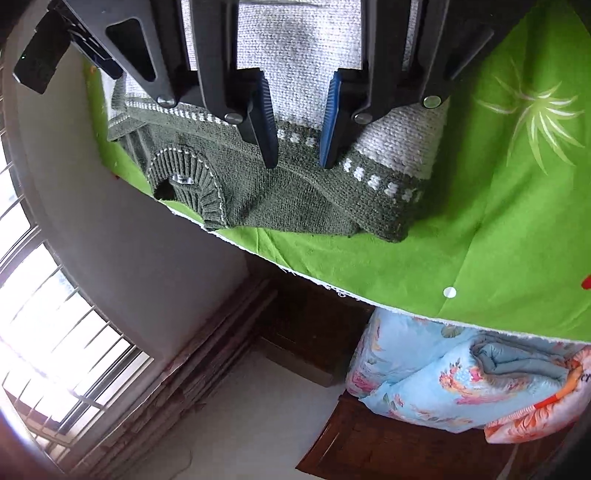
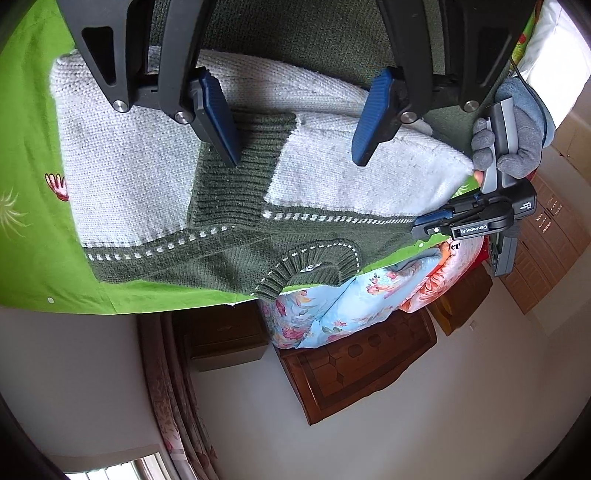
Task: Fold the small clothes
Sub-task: 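Fold the held sleeve across the sweater body with the right tool, then release the sleeve and withdraw both tools from the sweater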
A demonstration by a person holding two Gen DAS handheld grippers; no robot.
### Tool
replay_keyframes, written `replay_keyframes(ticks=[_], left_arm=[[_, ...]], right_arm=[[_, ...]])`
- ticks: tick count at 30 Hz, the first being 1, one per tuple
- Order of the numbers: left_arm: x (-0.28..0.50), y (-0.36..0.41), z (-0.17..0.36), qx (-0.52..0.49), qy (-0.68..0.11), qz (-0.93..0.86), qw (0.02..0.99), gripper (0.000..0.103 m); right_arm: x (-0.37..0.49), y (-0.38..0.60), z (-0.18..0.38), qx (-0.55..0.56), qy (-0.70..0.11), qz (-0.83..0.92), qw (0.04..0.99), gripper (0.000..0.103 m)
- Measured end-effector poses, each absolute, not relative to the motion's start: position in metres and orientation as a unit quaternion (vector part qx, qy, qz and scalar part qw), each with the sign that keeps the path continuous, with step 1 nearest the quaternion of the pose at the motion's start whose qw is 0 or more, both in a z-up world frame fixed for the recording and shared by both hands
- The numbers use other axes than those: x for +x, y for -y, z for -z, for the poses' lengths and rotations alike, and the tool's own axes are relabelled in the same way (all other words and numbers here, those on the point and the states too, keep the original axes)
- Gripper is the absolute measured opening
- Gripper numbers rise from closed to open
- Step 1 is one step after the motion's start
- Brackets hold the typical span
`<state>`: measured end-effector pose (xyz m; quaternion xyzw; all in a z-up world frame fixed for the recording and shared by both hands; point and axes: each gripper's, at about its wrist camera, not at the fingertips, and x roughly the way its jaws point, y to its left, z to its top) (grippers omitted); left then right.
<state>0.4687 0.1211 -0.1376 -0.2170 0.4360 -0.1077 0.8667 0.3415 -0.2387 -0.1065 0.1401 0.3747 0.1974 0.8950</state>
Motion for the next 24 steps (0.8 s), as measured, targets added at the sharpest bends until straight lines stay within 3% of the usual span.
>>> replay_keyframes(ticks=[5, 12, 17, 24], left_arm=[[0.474, -0.115, 0.120, -0.219, -0.407, 0.088, 0.882, 0.027], [0.484, -0.136, 0.140, -0.257, -0.410, 0.064, 0.873, 0.023], [0.440, -0.119, 0.120, -0.218, -0.398, 0.068, 0.888, 0.027], [0.374, -0.107, 0.133, -0.139, -0.412, 0.053, 0.899, 0.027]], right_arm=[[0.341, 0.238, 0.106, 0.140, -0.374, -0.199, 0.895, 0.103], [0.341, 0.238, 0.106, 0.143, -0.374, -0.201, 0.894, 0.103], [0.341, 0.239, 0.106, 0.146, -0.374, -0.200, 0.894, 0.103], [0.342, 0.238, 0.106, 0.146, -0.375, -0.198, 0.894, 0.103]])
